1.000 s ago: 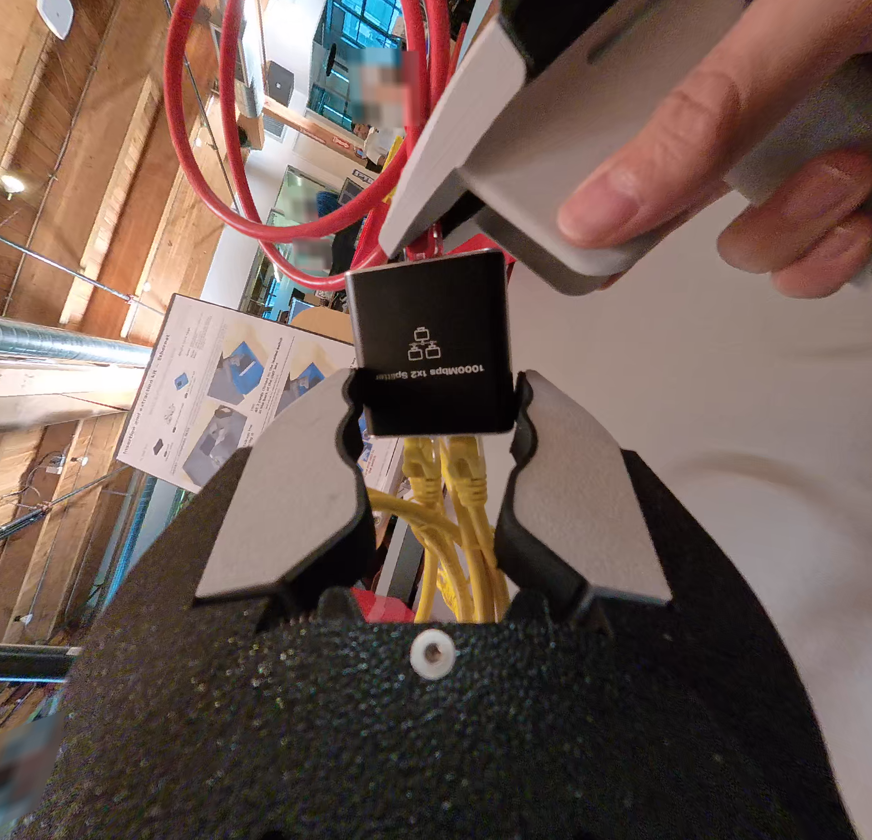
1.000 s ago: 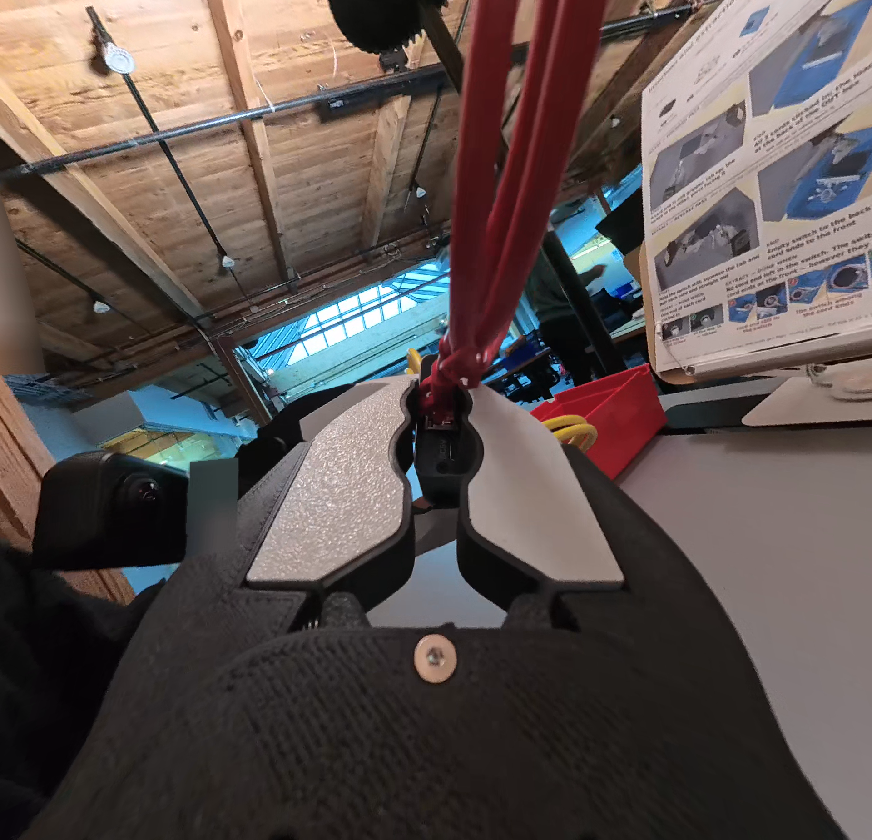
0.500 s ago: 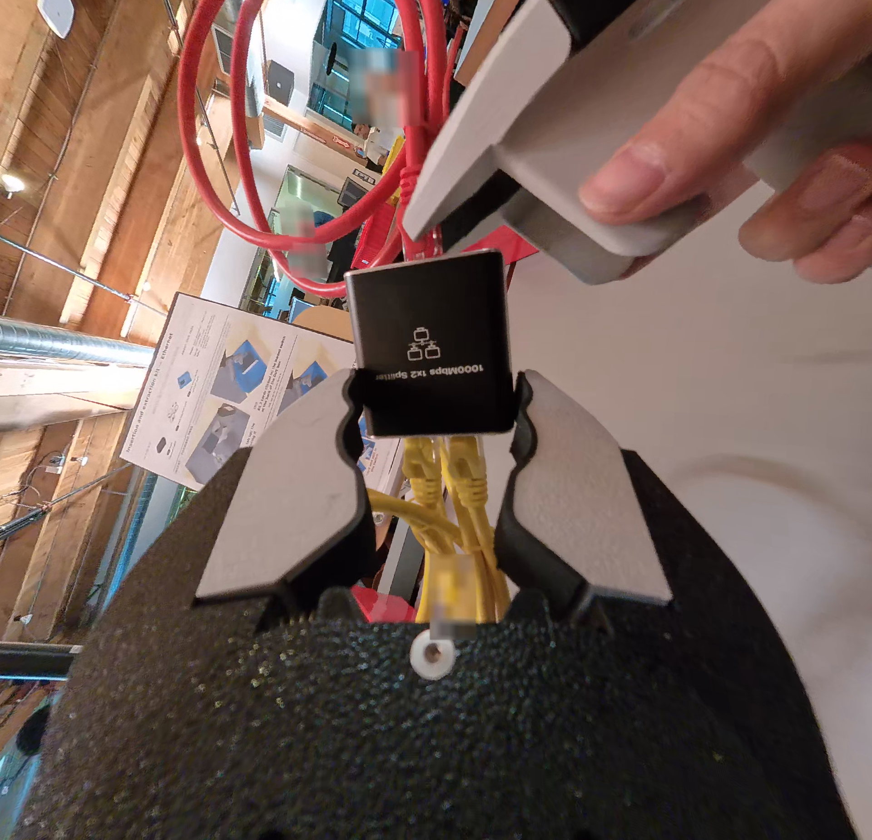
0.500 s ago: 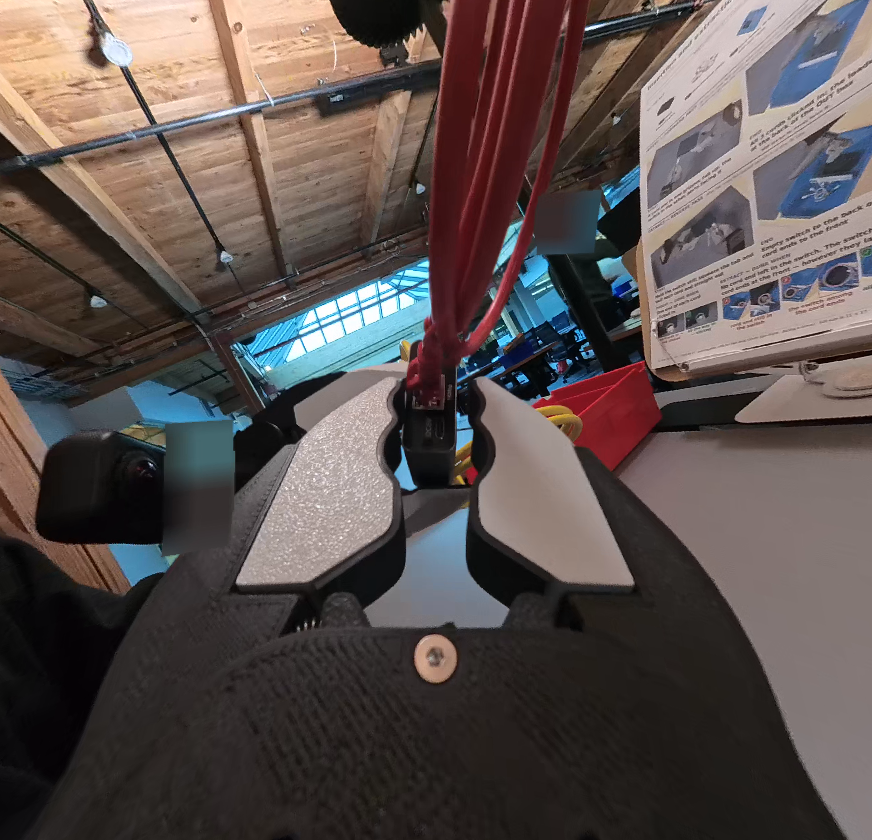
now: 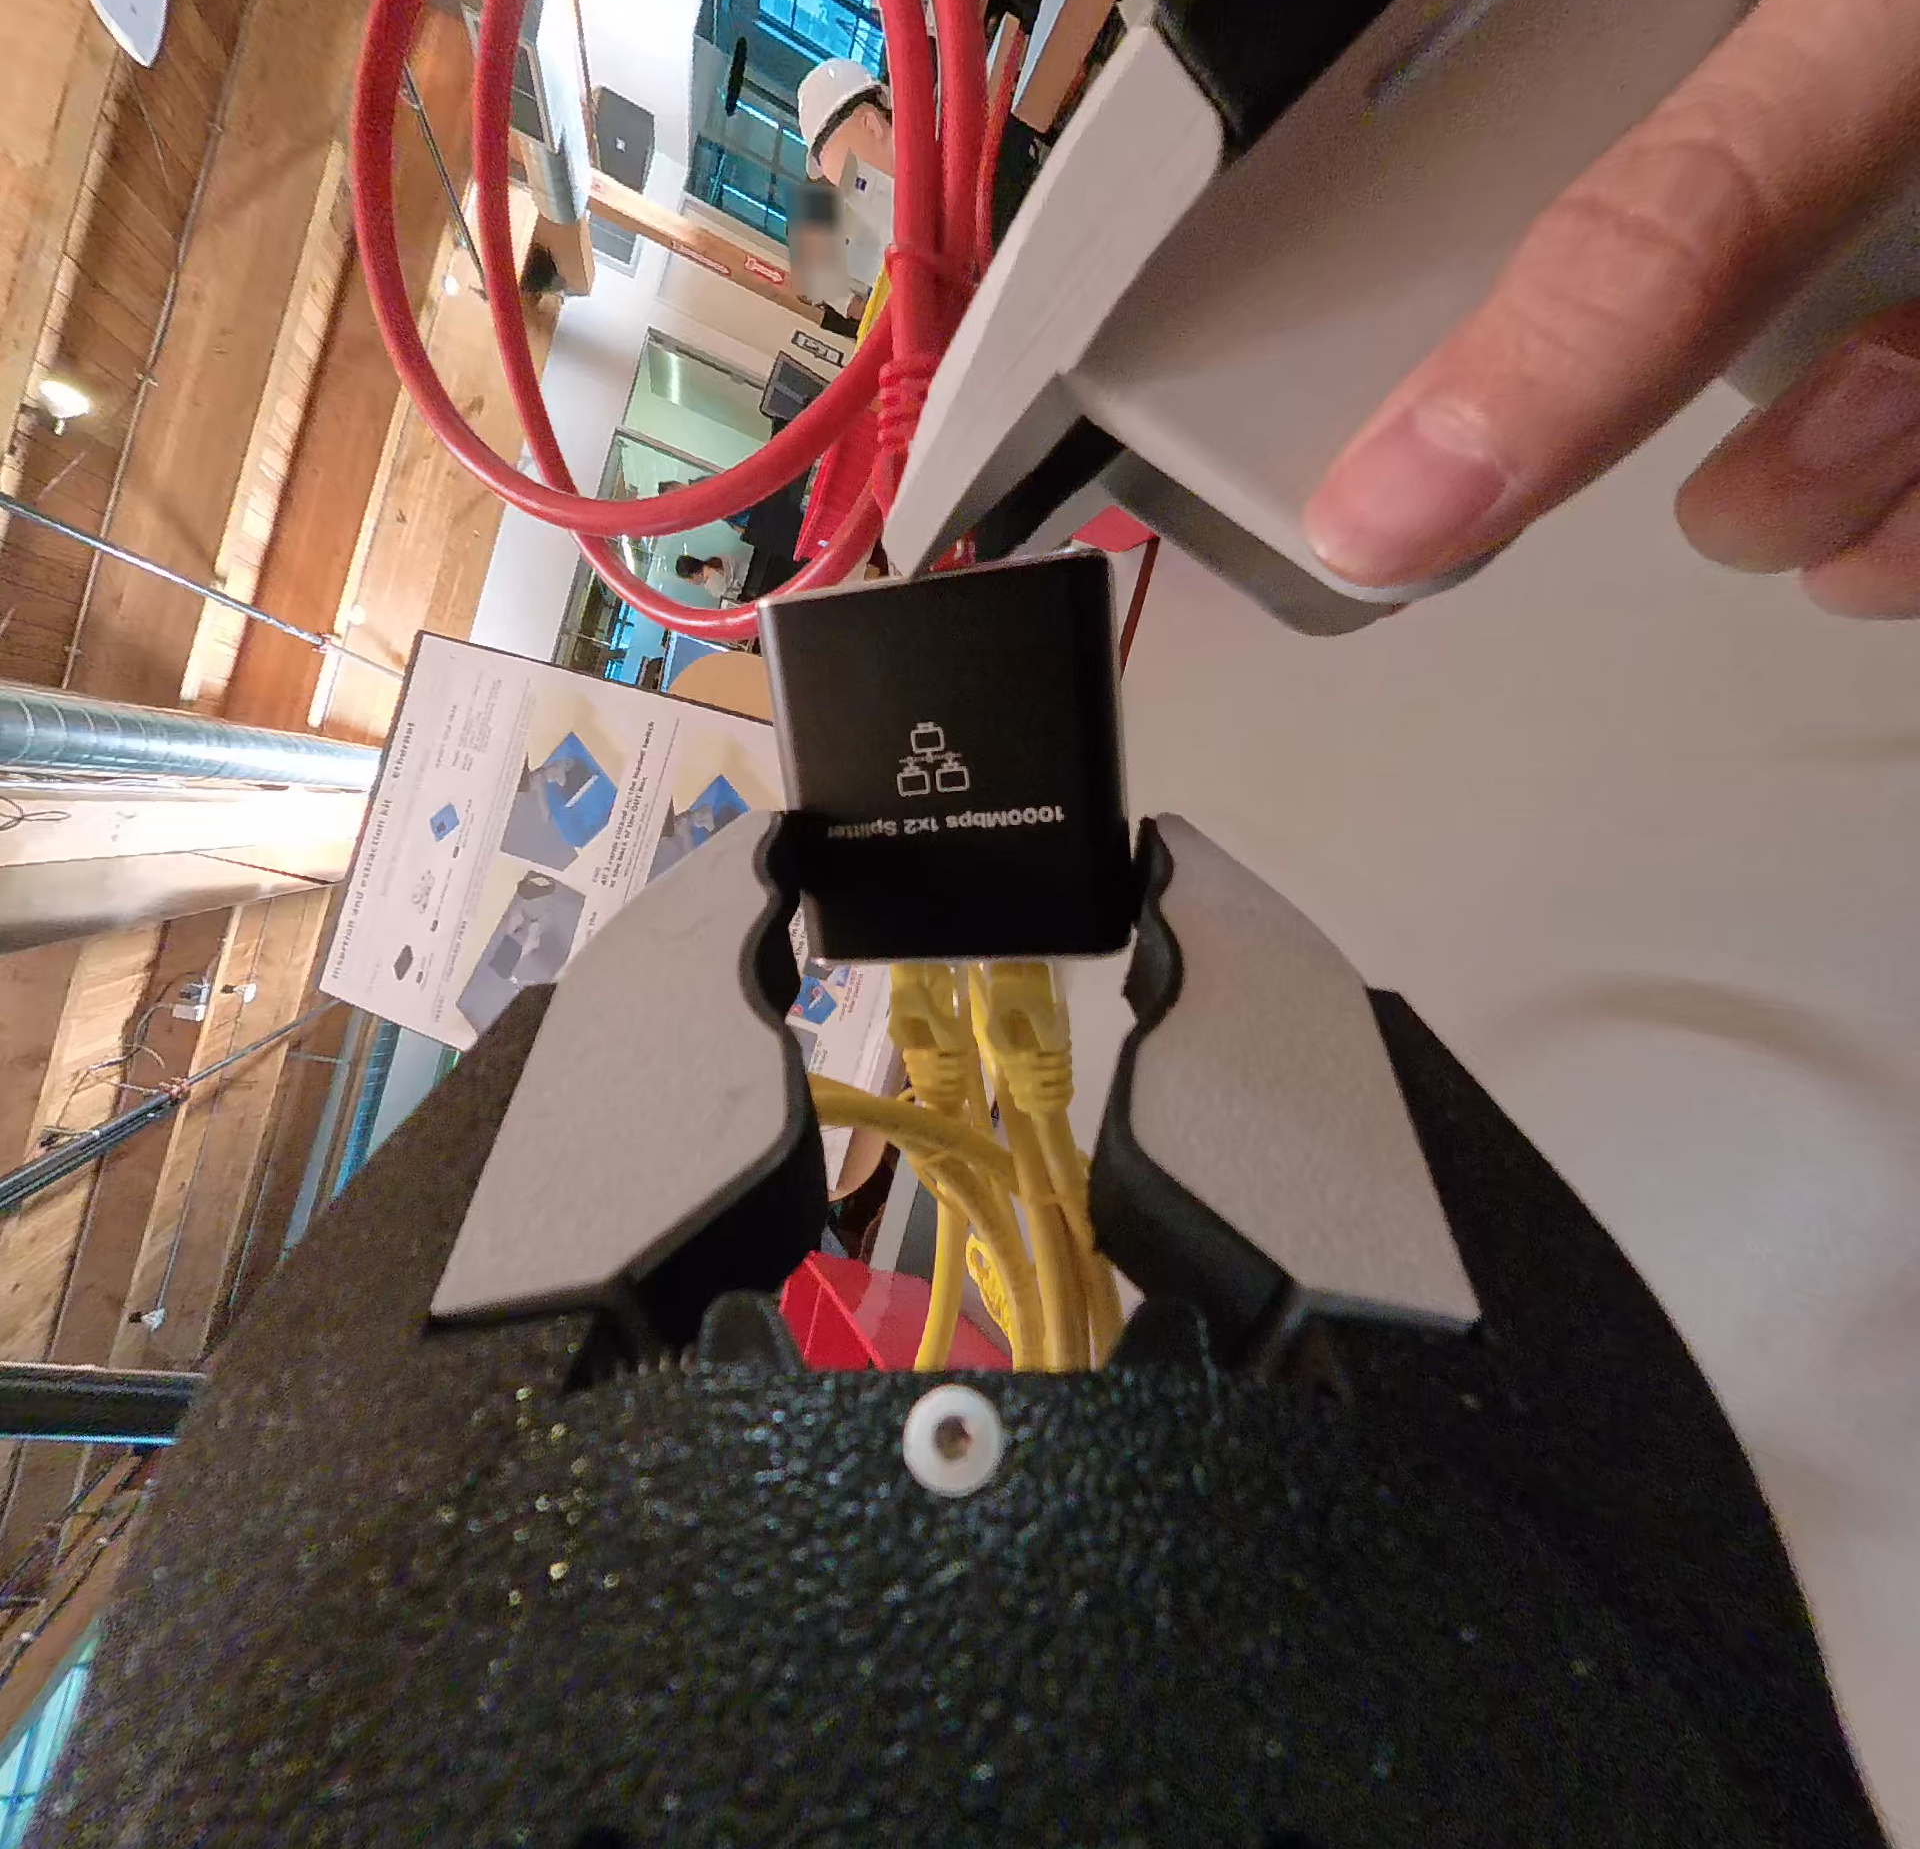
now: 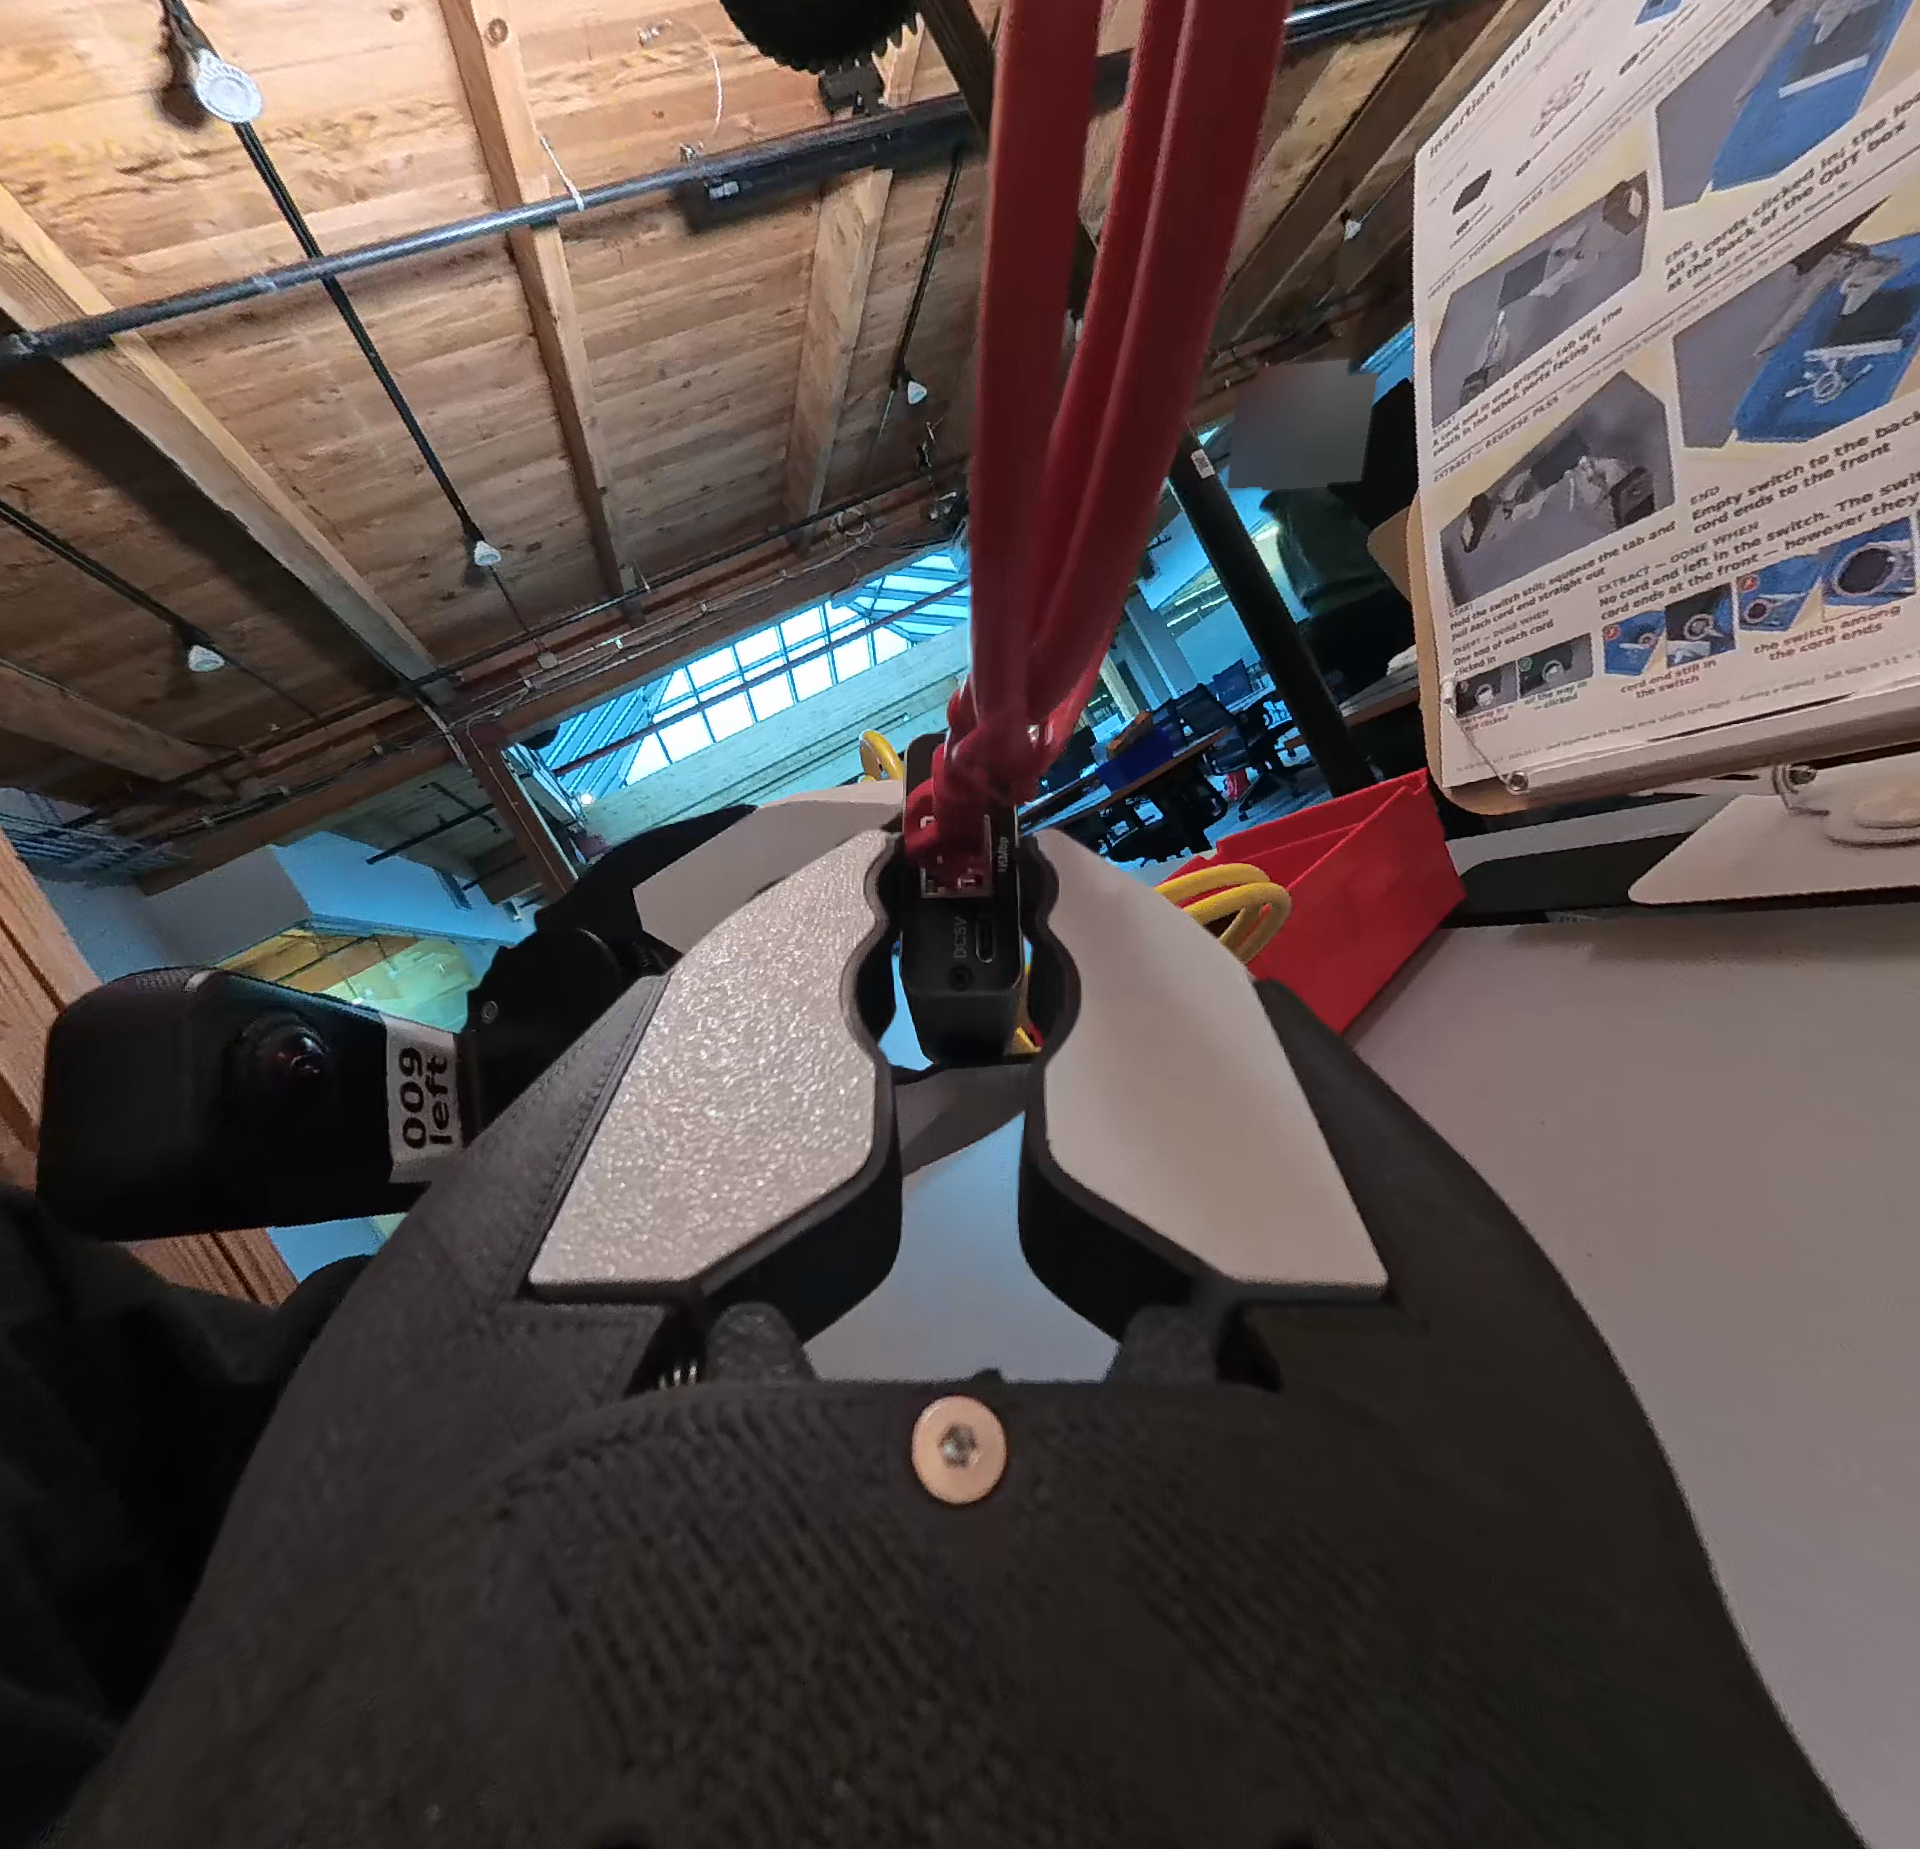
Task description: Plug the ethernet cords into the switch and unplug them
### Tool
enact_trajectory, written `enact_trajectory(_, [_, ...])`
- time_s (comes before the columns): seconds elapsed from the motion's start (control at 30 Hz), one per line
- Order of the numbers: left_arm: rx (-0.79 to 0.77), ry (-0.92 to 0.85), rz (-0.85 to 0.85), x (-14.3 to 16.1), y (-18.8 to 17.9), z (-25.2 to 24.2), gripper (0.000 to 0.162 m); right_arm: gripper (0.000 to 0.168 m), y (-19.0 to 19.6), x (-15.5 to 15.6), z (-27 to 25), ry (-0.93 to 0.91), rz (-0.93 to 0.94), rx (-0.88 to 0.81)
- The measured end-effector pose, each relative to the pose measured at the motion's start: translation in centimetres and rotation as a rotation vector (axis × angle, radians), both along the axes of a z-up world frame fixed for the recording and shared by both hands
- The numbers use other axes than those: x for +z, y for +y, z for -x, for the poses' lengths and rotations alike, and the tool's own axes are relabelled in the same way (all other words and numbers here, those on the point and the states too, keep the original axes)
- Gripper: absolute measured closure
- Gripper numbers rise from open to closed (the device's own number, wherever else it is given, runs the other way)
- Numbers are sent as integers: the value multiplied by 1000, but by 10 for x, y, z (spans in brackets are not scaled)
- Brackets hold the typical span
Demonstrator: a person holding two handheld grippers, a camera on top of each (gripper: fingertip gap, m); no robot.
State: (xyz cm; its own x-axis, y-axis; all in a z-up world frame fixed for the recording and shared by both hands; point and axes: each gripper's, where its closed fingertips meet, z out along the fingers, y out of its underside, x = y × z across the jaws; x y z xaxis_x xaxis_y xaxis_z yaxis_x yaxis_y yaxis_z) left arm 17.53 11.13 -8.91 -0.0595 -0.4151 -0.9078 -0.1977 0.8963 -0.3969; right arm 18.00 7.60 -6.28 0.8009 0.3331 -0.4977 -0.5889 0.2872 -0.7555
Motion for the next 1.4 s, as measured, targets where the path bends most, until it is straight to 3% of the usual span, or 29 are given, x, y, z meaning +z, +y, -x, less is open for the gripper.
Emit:
enact_trajectory(0.6, [18, -4, -6, -1, -1, -2, 101, 154, -4, 1, 3, -99, 18, -101])
enact_trajectory(0.87, [-2, -32, 17, 3, -5, -1, 101, 154, -7, 4, 4, -156, 32, -64])
enact_trajectory(1.03, [-15, -50, 5, 9, -14, -1, 101, 154, -11, 7, -4, 38, -46, 67])
enact_trajectory(1.17, [-81, -9, 123, 0, -14, 0, 101, 153, -10, -1, 0, -64, 39, 44])
enact_trajectory(1.27, [-100, 9, 155, 0, -17, 1, 101, 154, -9, -1, -2, -30, 40, 84])
enact_trajectory(1.4, [-103, 30, 161, -3, -13, 2, 101, 154, -8, -5, 2, -194, 138, 64])
